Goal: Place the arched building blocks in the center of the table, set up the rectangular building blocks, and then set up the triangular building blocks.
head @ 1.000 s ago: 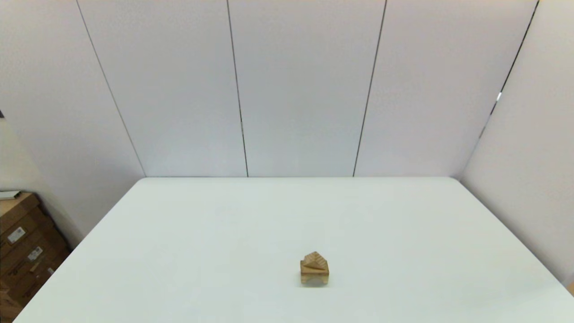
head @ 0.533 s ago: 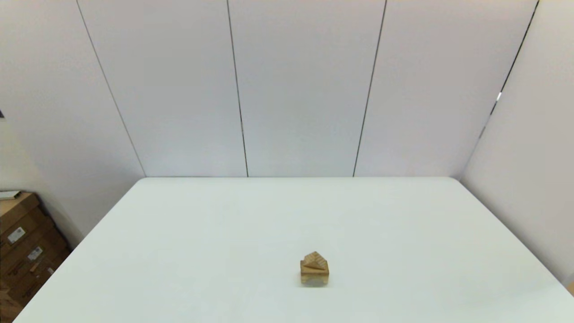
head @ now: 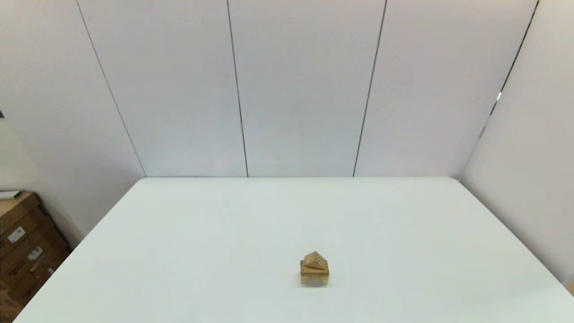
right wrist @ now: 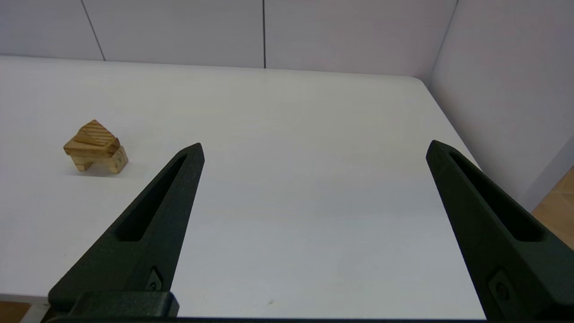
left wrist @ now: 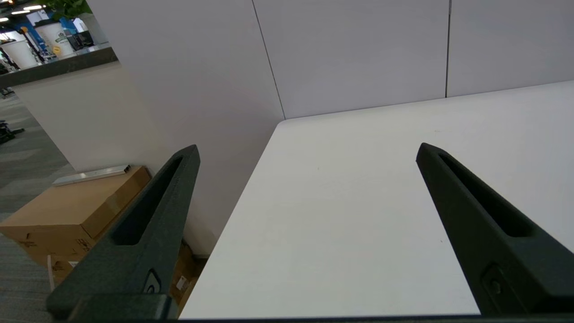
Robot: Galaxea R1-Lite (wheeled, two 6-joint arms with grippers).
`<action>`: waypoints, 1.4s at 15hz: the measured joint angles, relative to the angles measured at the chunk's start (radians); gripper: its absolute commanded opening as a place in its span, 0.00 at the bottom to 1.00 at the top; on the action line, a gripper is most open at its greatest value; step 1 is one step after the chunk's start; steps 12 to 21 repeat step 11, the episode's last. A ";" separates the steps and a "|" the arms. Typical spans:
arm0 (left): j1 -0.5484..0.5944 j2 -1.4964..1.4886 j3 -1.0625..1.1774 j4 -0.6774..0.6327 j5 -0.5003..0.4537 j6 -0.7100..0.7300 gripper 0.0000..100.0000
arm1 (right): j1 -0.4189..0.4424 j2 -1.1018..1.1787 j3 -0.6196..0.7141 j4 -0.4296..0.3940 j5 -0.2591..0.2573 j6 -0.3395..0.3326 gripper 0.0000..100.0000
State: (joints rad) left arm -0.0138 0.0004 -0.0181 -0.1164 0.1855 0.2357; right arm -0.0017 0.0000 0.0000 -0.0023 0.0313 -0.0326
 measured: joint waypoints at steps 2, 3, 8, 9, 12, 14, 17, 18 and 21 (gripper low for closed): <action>0.000 0.000 0.000 0.000 -0.001 0.000 1.00 | 0.000 0.000 0.000 0.000 -0.007 0.003 1.00; 0.000 0.000 0.000 0.000 0.000 0.000 1.00 | 0.000 0.000 0.000 0.000 -0.007 0.004 1.00; 0.000 0.000 0.000 0.000 -0.001 0.000 1.00 | 0.000 0.000 0.000 -0.002 -0.010 0.013 1.00; 0.000 0.000 0.000 0.000 -0.001 0.000 1.00 | 0.000 0.000 0.000 -0.002 -0.010 0.013 1.00; 0.000 0.000 0.000 0.000 0.000 0.000 1.00 | 0.000 0.000 0.000 -0.002 -0.011 0.013 1.00; 0.000 0.000 0.000 0.000 0.000 0.000 1.00 | 0.000 0.000 0.000 -0.002 -0.011 0.013 1.00; 0.000 0.000 0.000 0.000 0.000 0.000 1.00 | 0.000 0.000 0.000 -0.002 -0.011 0.013 1.00; 0.000 0.000 0.000 0.000 0.000 0.000 1.00 | 0.000 0.000 0.000 -0.002 -0.011 0.013 1.00; 0.000 0.000 0.000 0.000 0.000 0.000 1.00 | 0.000 0.000 0.000 -0.002 -0.011 0.013 1.00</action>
